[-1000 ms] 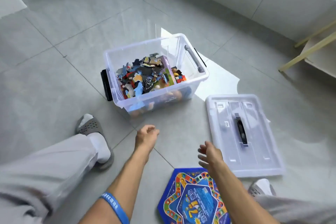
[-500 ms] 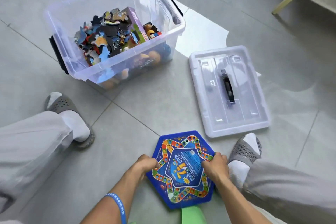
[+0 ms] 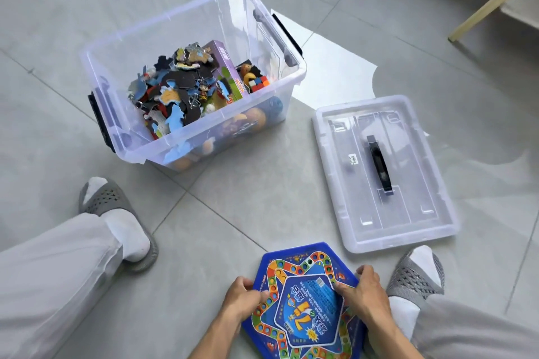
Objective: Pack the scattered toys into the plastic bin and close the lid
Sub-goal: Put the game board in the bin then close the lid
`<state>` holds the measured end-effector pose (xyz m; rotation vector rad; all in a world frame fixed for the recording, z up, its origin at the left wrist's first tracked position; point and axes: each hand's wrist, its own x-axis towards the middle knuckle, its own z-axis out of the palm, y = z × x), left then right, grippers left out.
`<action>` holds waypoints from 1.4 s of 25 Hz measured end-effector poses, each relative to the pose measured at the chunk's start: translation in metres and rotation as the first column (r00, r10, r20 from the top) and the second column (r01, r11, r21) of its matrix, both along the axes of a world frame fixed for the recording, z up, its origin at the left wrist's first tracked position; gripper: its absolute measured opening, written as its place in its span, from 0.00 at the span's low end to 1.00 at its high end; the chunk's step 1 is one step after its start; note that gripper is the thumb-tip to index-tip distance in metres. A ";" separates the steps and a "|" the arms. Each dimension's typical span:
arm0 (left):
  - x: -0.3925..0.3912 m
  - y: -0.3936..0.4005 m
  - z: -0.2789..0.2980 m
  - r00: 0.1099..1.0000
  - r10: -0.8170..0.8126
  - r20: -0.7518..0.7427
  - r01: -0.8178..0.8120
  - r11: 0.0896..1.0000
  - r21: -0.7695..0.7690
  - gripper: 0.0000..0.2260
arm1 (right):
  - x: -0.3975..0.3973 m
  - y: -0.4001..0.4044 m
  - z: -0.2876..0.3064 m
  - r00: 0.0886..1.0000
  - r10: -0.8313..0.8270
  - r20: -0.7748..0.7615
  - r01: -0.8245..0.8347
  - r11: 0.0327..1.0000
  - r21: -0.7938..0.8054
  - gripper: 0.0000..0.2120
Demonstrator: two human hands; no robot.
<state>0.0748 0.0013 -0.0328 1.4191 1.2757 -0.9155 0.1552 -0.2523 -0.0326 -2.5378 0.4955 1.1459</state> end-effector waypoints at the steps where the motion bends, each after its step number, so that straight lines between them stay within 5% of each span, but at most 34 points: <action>1: 0.001 0.002 0.000 1.000 0.005 -0.012 -0.005 1.000 -0.015 0.17 | 0.005 -0.002 -0.001 0.998 0.031 -0.048 -0.032 0.999 -0.005 0.26; 5: 0.003 0.010 0.003 0.998 -0.015 -0.057 0.015 1.000 0.013 0.14 | 0.016 -0.013 -0.006 0.963 -0.107 -0.248 0.165 0.960 0.227 0.22; 8: 0.016 0.022 0.014 0.999 -0.033 -0.020 0.034 0.999 0.040 0.14 | 0.025 -0.008 0.005 0.952 -0.187 -0.243 0.282 0.846 0.452 0.24; 11: 0.069 0.059 0.042 0.980 0.106 0.166 -0.119 0.990 0.069 0.09 | 0.052 0.017 0.032 0.911 -0.308 -0.275 0.412 0.657 0.631 0.26; 13: 0.122 0.087 0.078 0.911 0.045 0.411 -0.166 0.950 0.263 0.03 | 0.074 0.037 0.053 0.877 -0.415 -0.241 0.449 0.530 0.720 0.23; 16: 0.197 0.126 0.147 0.645 -0.302 0.702 -0.327 0.721 0.611 0.04 | 0.095 0.056 0.088 0.779 -0.586 -0.221 0.478 0.328 0.815 0.18; 17: 0.212 0.141 0.158 0.585 -0.464 0.665 -0.301 0.638 0.709 0.07 | 0.100 0.058 0.099 0.736 -0.635 -0.236 0.491 0.260 0.832 0.18; 19: 0.224 0.166 0.156 0.633 -0.676 0.378 0.004 0.491 0.871 0.18 | 0.105 0.055 0.118 0.649 -0.708 -0.278 0.512 0.137 0.848 0.19; 21: 0.212 0.175 0.137 0.655 -0.734 0.178 0.265 0.444 0.856 0.20 | 0.106 0.050 0.131 0.581 -0.752 -0.312 0.519 0.046 0.854 0.20; 22: 0.203 0.172 0.124 0.643 -0.748 0.167 0.256 0.415 0.873 0.20 | 0.105 0.049 0.137 0.559 -0.767 -0.313 0.507 0.017 0.862 0.21; 26: 0.186 0.157 0.108 0.628 -0.702 0.336 -0.018 0.418 0.908 0.13 | 0.112 0.057 0.162 0.550 -0.807 -0.216 0.392 0.021 0.920 0.20; 31: 0.134 0.144 0.124 0.605 -0.685 0.405 0.048 0.539 0.841 0.14 | 0.144 0.086 0.194 0.615 -0.775 -0.147 0.307 0.063 0.950 0.19; 35: 0.075 0.120 0.130 0.541 -0.719 0.436 0.075 0.557 0.827 0.13 | 0.185 0.132 0.197 0.709 -0.702 -0.068 0.336 0.251 0.908 0.15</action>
